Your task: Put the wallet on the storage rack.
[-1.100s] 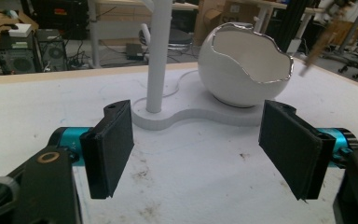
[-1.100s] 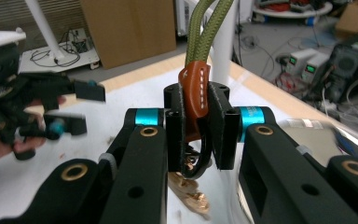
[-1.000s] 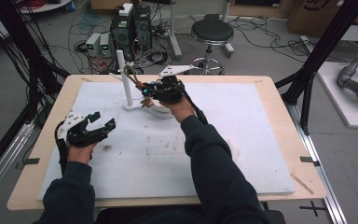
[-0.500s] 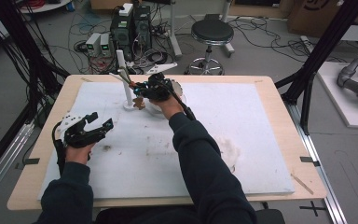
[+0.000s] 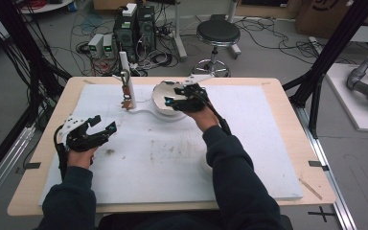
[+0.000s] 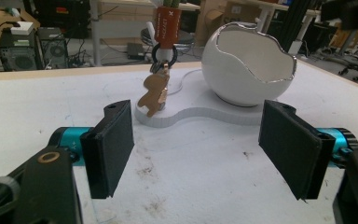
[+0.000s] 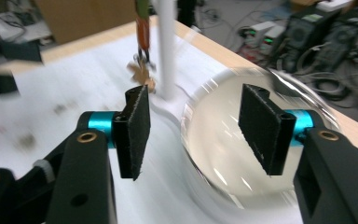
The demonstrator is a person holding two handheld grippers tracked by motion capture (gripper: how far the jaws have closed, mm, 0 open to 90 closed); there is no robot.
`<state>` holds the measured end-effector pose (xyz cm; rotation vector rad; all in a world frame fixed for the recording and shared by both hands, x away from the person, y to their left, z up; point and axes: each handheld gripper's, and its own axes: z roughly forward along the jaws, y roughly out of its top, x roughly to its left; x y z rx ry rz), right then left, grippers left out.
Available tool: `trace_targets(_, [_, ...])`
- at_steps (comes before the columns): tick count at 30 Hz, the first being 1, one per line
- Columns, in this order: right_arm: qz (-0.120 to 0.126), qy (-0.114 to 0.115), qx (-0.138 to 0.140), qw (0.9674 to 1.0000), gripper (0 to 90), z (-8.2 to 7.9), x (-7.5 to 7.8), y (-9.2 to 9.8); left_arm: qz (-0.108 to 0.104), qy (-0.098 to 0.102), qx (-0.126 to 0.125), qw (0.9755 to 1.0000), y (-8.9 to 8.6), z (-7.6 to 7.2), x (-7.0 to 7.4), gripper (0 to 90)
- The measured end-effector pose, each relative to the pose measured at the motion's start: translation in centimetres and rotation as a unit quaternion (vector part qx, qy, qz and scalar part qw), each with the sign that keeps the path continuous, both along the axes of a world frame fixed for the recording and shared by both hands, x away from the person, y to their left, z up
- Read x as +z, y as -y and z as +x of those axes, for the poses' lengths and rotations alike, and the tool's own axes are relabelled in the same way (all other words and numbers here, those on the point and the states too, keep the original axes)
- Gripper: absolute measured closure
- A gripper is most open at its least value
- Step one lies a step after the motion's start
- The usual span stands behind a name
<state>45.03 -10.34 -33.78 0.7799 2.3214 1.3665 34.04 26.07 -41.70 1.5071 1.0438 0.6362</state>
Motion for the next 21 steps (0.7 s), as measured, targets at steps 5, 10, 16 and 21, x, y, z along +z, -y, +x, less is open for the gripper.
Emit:
trace_targets(5, [-0.033, -0.013, -0.023, 0.9991, 39.8, -1.6, -1.5, 4.6, -0.003, -0.001, -0.001, 1.0000, 0.1, 0.2, -0.1, 26.3])
trace_targets(10, [-0.029, -0.024, -0.043, 0.9984, 35.8, -3.2, -3.2, 8.9, -0.004, -0.002, -0.006, 1.0000, 0.3, 0.3, 0.0, 26.2])
trace_targets(16, [-0.030, -0.031, -0.077, 0.9961, 31.1, -5.5, -5.2, 13.1, -0.001, -0.006, -0.014, 0.9999, 0.6, 0.4, -0.1, 26.2])
trace_targets(21, [-0.034, -0.023, -0.093, 0.9948, 24.8, -7.4, -5.9, 16.3, -0.001, -0.006, -0.017, 0.9998, 0.8, 0.4, -0.1, 26.2])
